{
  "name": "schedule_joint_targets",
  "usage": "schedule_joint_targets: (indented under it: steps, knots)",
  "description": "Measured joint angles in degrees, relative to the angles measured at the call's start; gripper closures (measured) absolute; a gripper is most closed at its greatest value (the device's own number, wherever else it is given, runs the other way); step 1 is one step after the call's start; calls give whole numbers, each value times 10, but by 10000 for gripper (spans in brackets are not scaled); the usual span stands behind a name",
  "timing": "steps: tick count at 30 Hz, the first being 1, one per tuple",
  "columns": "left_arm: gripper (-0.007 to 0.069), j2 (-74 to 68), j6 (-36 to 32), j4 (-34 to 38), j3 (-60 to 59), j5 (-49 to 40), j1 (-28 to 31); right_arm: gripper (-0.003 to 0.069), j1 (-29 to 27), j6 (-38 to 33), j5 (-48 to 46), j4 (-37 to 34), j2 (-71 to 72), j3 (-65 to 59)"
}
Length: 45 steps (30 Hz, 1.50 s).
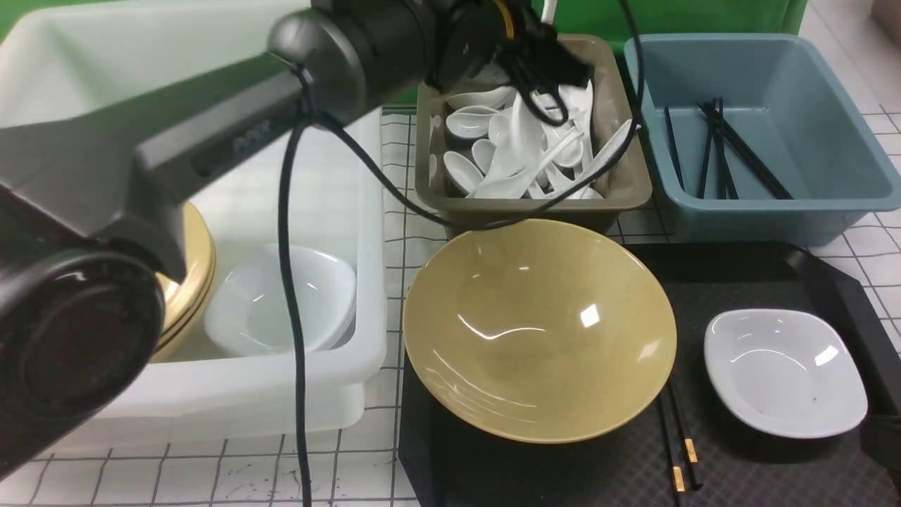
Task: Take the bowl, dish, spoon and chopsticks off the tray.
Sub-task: Use the left arm to put the soup spoon into the small storage box in the middle, then use the left arm to grab the yellow noodle bowl on the left
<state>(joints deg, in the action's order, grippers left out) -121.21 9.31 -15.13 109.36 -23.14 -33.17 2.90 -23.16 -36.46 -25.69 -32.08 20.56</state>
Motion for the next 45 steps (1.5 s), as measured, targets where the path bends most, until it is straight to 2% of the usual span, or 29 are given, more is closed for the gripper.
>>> schedule_joint_targets:
  steps: [1, 2, 5, 6, 8, 11, 14, 20, 31, 34, 39, 45]
  knots:
    - [410, 0, -1, -18, 0, -1, 0, 615, 0, 0, 0, 0, 0, 0]
    - [383, 2, -1, -26, 0, -4, 0, 615, 0, 0, 0, 0, 0, 0]
    - [266, 27, -2, -42, 0, -106, -14, 613, 0, 0, 0, 0, 0, 0]
    - [252, 34, -2, -39, 0, -137, -19, 613, 0, 0, 0, 0, 0, 0]
    - [220, 62, -11, -25, 0, -256, -40, 612, 0, 0, 0, 0, 0, 0]
    - [207, 82, -43, -10, 1, -397, -70, 612, 2, 0, 0, 0, 0, 0]
    - [205, 75, -58, -2, 1, -459, -79, 612, 14, 0, 1, -1, 0, 0]
    - [201, 25, -66, -18, 1, -474, -78, 610, 50, -9, 2, -1, 0, 0]
    - [201, -53, -72, -1, 1, -464, -78, 610, 56, -10, -3, -1, 0, 0]
    - [231, -59, -85, 35, 1, -463, -78, 610, 56, -10, -3, -1, 0, 0]
    - [379, -53, -122, 84, 5, -456, -79, 610, 56, -10, -3, -1, 0, 0]
    - [505, -8, -127, 90, 4, -455, -82, 610, 57, -10, -3, -1, 0, 0]
